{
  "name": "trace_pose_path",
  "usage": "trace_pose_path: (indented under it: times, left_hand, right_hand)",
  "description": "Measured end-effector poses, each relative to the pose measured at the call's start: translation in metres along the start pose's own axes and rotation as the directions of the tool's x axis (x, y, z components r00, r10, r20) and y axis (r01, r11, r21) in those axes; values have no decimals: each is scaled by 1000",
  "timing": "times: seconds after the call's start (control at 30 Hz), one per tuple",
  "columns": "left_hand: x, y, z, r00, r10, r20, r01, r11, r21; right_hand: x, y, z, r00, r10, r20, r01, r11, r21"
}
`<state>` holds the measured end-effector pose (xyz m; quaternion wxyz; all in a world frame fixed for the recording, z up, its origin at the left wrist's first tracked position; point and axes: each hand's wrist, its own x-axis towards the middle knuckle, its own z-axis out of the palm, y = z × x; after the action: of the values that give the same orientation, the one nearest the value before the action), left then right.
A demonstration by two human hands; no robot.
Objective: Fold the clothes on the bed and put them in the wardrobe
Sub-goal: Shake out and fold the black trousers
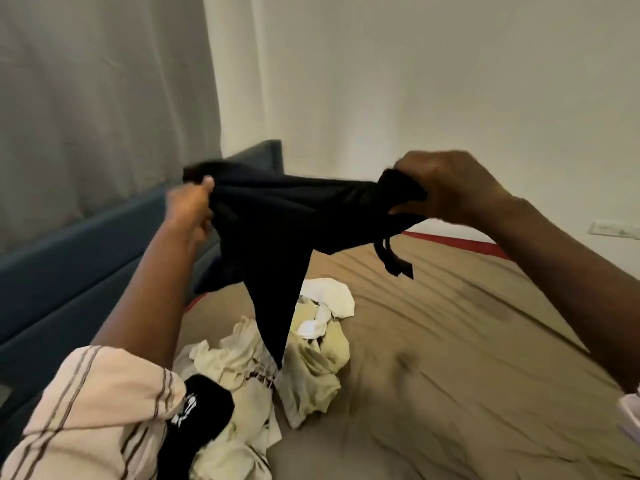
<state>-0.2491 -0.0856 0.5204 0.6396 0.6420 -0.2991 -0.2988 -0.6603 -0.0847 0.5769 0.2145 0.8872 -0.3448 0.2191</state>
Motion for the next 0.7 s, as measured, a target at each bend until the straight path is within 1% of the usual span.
trace_pose_path:
  times: [0.03,0.1,0.13,0.17,0.2,0.23,0.27,0.3,0.33,0.37,0.4,0.43,0.47,0.5,0.57,0.63,0.67,0.7]
  left_hand:
    - [-7,-17,-4,989,-135,63,140,987,-81]
    - [-30,-60,-7,935,-320,155,350,903,-250]
    - [-47,-83,-8,915,-367,170,403,858,-319]
    - [-57,-108,-7,895,-407,182,445,807,-388]
    - [-74,-136,-7,880,-447,161,469,760,-450]
    - [-89,-158,-6,868,-475,149,478,713,-512]
    - [-100,-178,-5,856,-501,130,481,679,-555]
    - [-113,-197,-4,849,-515,114,477,657,-585]
    - [-122,-204,-5,850,-520,84,464,666,-584]
    - [-131,-211,-6,848,-529,34,448,681,-579]
    - [-135,-212,-9,851,-524,-11,431,711,-556]
    - [-135,-215,-14,854,-519,-49,415,734,-537]
    - [-136,-215,-19,855,-513,-78,409,759,-506]
    - [-135,-215,-24,856,-509,-96,406,774,-486]
    - [-133,-221,-30,843,-527,-108,435,786,-439]
    - [-134,-227,-32,830,-547,-111,459,782,-422]
    - [-133,-230,-31,826,-555,-101,467,773,-429]
    - [-135,-232,-30,818,-568,-88,481,760,-437]
  right_hand:
    - [-9,-2,10,997,-55,56,58,997,-56]
    - [-30,-5,37,987,-91,132,109,984,-138]
    - [-42,-9,52,987,-52,152,78,983,-169]
    - [-54,-14,67,983,46,177,-14,984,-178]
    - [-69,-23,80,959,196,206,-169,976,-139]
    - [-84,-32,95,908,360,215,-363,931,-26]
    - [-99,-40,108,841,491,226,-526,840,133]
    - [-116,-47,123,785,567,251,-620,728,294]
    - [-128,-52,135,759,586,284,-648,634,423]
    - [-142,-52,146,756,550,355,-650,565,508]
    - [-152,-51,153,757,479,445,-653,520,551]
    - [-159,-49,156,755,373,539,-653,509,562]
    - [-165,-47,158,734,262,627,-652,530,542]
    - [-169,-46,160,706,165,689,-635,579,512]
    - [-175,-48,165,632,42,774,-593,669,448]
    - [-176,-55,172,567,9,824,-542,757,365]
    - [-175,-60,176,542,39,839,-508,811,291]
    - [-176,-67,181,537,95,838,-457,868,194]
